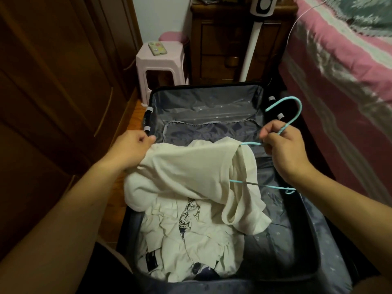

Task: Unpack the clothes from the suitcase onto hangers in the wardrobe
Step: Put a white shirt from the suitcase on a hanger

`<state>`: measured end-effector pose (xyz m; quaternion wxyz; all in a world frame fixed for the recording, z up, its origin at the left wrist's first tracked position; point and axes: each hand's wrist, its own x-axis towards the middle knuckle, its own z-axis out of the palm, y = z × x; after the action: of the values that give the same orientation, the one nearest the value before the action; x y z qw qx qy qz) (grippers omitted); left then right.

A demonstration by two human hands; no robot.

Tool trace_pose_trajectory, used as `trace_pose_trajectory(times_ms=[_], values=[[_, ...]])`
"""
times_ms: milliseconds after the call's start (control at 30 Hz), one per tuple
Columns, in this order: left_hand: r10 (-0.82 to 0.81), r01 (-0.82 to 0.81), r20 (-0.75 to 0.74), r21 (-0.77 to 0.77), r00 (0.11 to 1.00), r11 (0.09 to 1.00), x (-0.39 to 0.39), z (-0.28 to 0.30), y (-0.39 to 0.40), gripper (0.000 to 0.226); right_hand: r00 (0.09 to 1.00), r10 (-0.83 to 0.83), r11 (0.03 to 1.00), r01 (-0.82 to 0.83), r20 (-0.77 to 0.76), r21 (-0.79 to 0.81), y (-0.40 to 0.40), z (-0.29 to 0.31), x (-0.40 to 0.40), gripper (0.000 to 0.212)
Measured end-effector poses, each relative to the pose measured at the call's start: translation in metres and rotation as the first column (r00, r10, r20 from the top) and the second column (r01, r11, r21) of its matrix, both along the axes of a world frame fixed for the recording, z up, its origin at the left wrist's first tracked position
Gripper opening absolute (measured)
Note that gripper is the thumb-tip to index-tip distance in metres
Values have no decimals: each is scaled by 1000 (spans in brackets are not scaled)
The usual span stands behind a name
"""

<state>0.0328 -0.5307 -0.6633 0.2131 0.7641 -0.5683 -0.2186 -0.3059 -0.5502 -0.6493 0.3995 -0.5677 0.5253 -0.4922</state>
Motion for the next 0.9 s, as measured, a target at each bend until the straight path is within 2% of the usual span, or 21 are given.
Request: trace_pose_trajectory(times_ms=[100,167,233,300,367,433,500,600,667,733,767,800,833,900], values=[[-29,27,29,60,999,998,10,3,8,39,996,-85,996,85,-9,1,-1,1,-4,13],[-72,74,21,-93,997,993,4,14,15,26,996,-56,998,56,-64,-10,-1,1,-2,13],[-175,145,-106,-245,979,959,-16,29,19,27,985,-4,1000,-1,-170,-31,-3,-2,4,12],[-342,309,-190,-182,920,933,-42,34,24,34,959,35,997,-54,-280,-62,-2,-5,14,14],[-502,502,-126,-34,855,864,-64,21,29,46,931,65,989,-108,-360,-102,4,-7,27,14],[-571,572,-34,31,820,820,-75,2,33,49,900,73,980,-144,-430,-134,8,-9,37,12],[-534,537,60,-54,843,842,-77,-10,34,48,895,103,980,-166,-435,-111,6,-10,42,10],[-455,495,207,-239,866,835,-80,-12,40,52,902,235,970,-242,-362,26,-5,-10,41,8],[-429,466,187,-274,884,841,-77,-12,41,50,887,316,949,-295,-337,114,-10,-9,39,13],[-363,375,101,-314,927,872,-67,-12,36,47,815,323,946,-289,-481,146,-14,-11,34,14],[-340,349,89,-350,936,870,-63,-10,33,46,762,293,955,-262,-578,138,-14,-13,33,15],[-335,352,112,-379,936,856,-61,-6,31,47,758,253,966,-229,-601,119,-15,-14,33,15],[-359,387,146,-393,922,834,-63,-2,34,47,804,231,973,-204,-548,111,-15,-14,34,15],[-441,507,252,-378,861,775,-75,5,42,46,916,198,980,-178,-349,87,-17,-11,36,13]])
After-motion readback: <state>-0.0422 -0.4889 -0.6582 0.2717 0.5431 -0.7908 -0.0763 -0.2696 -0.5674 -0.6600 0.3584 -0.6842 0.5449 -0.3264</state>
